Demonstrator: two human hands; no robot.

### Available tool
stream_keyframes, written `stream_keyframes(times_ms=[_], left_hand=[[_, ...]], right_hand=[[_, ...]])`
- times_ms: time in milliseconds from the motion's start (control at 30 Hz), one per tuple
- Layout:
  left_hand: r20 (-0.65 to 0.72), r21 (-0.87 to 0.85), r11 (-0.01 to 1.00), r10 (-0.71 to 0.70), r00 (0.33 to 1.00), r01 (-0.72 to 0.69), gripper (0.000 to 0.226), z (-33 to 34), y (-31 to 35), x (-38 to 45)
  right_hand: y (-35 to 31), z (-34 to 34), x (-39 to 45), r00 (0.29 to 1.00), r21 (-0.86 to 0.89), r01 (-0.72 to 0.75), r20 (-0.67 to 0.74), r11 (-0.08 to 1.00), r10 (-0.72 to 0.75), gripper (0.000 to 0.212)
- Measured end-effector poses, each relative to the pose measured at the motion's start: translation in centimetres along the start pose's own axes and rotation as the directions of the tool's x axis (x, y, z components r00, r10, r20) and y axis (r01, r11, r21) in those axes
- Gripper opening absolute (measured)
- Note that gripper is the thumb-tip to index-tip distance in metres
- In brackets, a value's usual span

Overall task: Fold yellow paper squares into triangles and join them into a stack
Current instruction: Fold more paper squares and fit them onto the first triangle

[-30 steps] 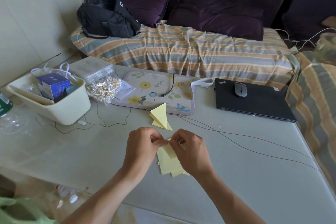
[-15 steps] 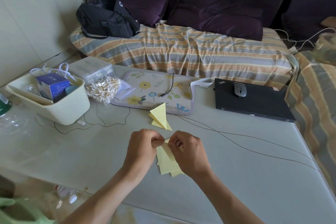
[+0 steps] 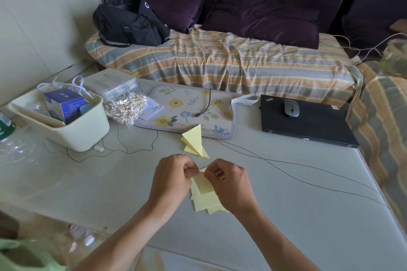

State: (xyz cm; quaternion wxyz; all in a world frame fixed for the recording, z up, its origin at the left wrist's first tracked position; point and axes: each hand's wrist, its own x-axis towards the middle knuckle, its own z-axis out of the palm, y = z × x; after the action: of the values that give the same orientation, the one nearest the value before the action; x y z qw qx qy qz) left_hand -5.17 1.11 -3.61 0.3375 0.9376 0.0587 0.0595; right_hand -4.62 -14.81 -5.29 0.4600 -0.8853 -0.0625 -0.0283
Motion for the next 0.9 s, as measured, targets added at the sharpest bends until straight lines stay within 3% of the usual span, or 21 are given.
stream_keyframes(times_ms=[167,433,533,667,800,900], left_hand=[[-0.024,-0.003,0.999,-0.049,0.999,0.049,0.031,-0.23,-0.03,-0.12],[-0.092,0.023,0.997,-0.076,0.993,0.078,0.028,-0.48,-0.62,-0.04],[-0.021,0.071,0.996,-0.049,0.999,0.05,0.026,-0.44,-0.62,0.14],[0.158,0.177,0.979,0.07,0.985,-0.098,0.011,-0.13,-0.34,0.03],[0.187,0.09,0.984,0.132,0.973,-0.151,0.007,0.05,-0.03,-0.3],[0.137,-0.033,0.999,0.008,0.991,-0.004,0.011,-0.08,0.22,-0.31]], right_hand=[[0.44,-0.11,0.29,1.0,-0.051,-0.029,-0.011,0.998,0.028,0.009],[0.58,-0.34,0.56,0.997,-0.046,-0.075,-0.004,0.996,0.074,0.011],[0.86,-0.34,0.52,0.999,-0.107,-0.05,-0.001,0.993,0.051,0.014],[0.84,-0.34,0.43,0.996,-0.133,-0.016,0.09,0.991,0.028,0.011],[0.47,-0.41,0.34,0.989,-0.136,-0.006,0.142,0.991,0.026,0.006],[0.0,-0.61,0.33,0.992,-0.031,-0.076,0.098,0.997,0.079,0.006]])
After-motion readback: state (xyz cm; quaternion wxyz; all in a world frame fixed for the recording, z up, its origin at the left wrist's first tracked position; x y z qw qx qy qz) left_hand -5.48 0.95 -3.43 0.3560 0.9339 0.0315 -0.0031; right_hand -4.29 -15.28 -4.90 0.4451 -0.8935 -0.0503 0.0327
